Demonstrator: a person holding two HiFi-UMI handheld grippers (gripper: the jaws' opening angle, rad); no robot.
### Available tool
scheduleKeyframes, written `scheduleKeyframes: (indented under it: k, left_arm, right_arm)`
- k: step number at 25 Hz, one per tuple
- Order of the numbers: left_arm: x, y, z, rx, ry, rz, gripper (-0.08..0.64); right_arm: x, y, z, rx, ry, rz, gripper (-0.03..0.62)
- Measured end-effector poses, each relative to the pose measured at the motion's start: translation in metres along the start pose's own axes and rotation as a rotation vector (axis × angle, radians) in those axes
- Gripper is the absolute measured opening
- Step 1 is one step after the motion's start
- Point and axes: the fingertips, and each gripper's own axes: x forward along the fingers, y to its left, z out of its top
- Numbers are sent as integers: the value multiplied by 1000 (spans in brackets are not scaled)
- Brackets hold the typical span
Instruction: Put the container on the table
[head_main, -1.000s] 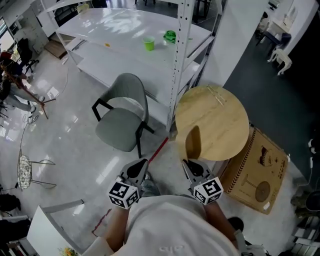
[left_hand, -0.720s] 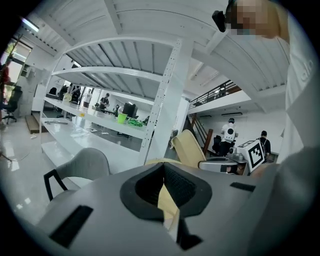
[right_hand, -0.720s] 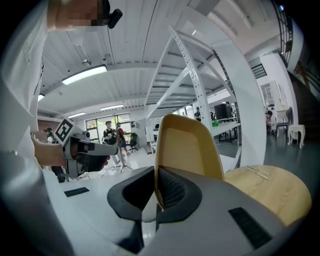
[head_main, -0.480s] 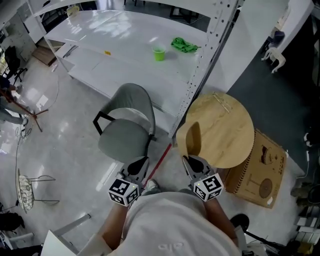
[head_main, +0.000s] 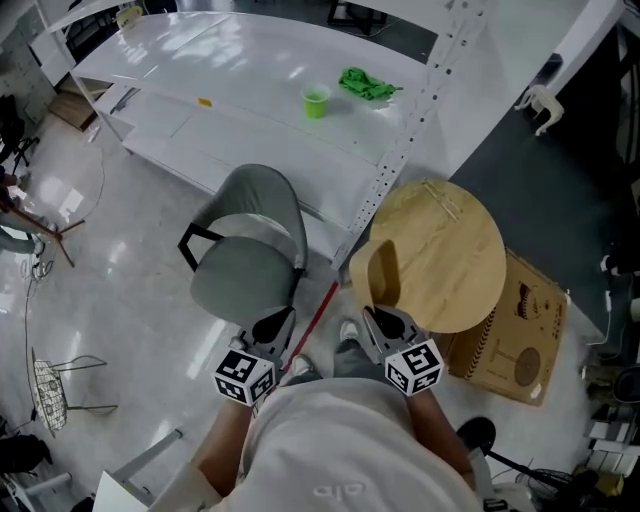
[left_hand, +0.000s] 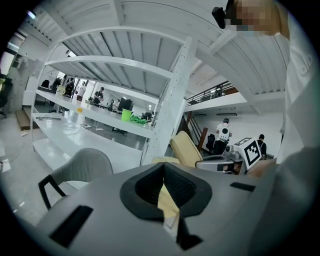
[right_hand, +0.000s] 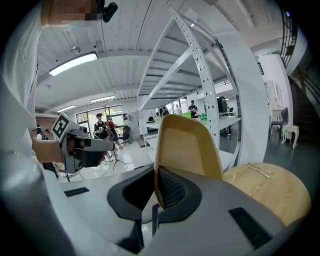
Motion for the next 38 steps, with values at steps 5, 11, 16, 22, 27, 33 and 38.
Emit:
scheduleKeyframes:
  k: [5,11,16,22,27,33,38]
  left_arm:
    - [18,2,4,6,12,5,17]
    - [51,0,10,6,34,14,17]
    - [78,1,16,22,61,16,17]
    - [108,4,22,22,84,26,17]
    - [122,9,23,26,98,49,17]
    - [131,18,30,22,98,103,17]
    - [133,26,31,10,98,150,17]
  right_arm:
    - [4,-24,-12,13,34,-6,37]
    - [11,-72,-37,28,115,-28,37]
    - [23,-107,-59,20,185,-45,37]
    - [45,-151,-82,49,266,-40,37]
    - [65,-183,-108,82,338,-45,37]
    - [86,-212,-133,86,411,-34,37]
    - [103,-229,-152,73,476,-33,38]
